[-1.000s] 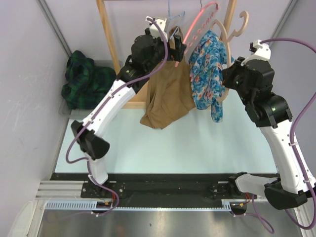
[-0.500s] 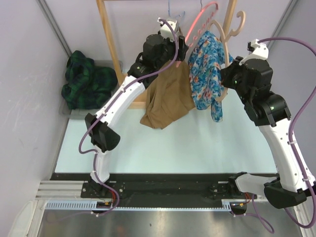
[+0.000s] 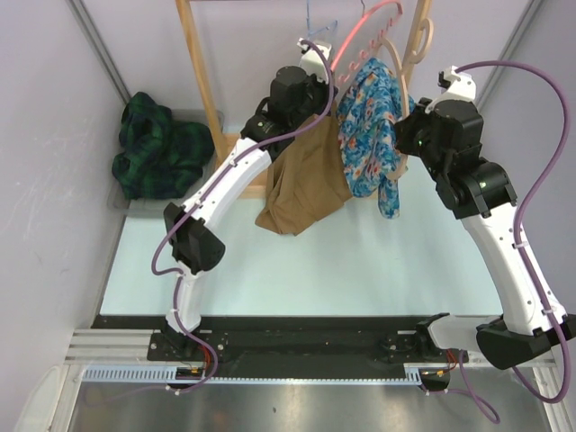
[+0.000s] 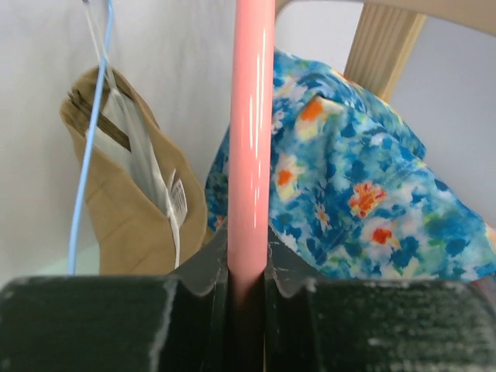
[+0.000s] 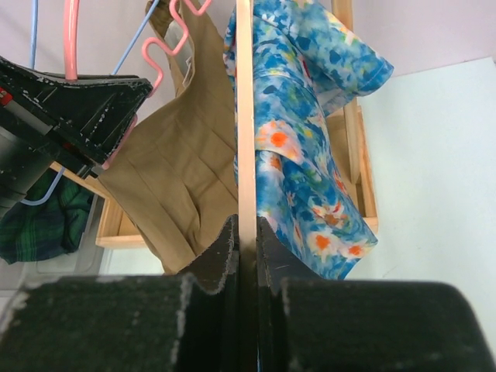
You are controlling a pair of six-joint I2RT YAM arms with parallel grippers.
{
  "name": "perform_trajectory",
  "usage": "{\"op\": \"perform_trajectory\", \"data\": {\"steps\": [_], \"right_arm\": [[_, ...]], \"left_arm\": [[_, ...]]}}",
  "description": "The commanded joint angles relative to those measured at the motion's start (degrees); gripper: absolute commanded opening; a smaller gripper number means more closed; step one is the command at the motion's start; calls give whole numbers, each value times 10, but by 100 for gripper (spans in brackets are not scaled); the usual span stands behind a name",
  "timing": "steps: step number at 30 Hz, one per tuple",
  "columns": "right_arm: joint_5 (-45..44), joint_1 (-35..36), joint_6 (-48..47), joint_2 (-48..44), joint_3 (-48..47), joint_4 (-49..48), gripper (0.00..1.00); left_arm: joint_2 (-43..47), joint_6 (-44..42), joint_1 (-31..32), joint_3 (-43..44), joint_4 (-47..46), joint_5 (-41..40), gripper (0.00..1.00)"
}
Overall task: Place the skirt on the hanger
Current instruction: Hang the hanger with skirt onto the clothesline
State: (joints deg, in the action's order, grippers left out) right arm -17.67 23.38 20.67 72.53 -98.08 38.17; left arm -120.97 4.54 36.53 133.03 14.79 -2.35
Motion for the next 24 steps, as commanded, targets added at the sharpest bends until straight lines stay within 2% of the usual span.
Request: {"op": "perform_trajectory", "data": {"steps": [1, 9, 16, 24], "right_arm": [[-5, -2, -17, -9, -34, -76, 0], [-9, -5, -39, 5, -42, -103, 0], [26, -19, -57, 33, -59, -128, 0], [49, -45, -71, 61, -68, -169, 0]], "left_arm": [[20, 16, -2, 25, -8, -58, 0], [55, 29, 3, 26, 19, -177, 0], [70, 28, 13, 26, 38, -272, 0], [78, 24, 19, 23, 57, -276, 0]]}}
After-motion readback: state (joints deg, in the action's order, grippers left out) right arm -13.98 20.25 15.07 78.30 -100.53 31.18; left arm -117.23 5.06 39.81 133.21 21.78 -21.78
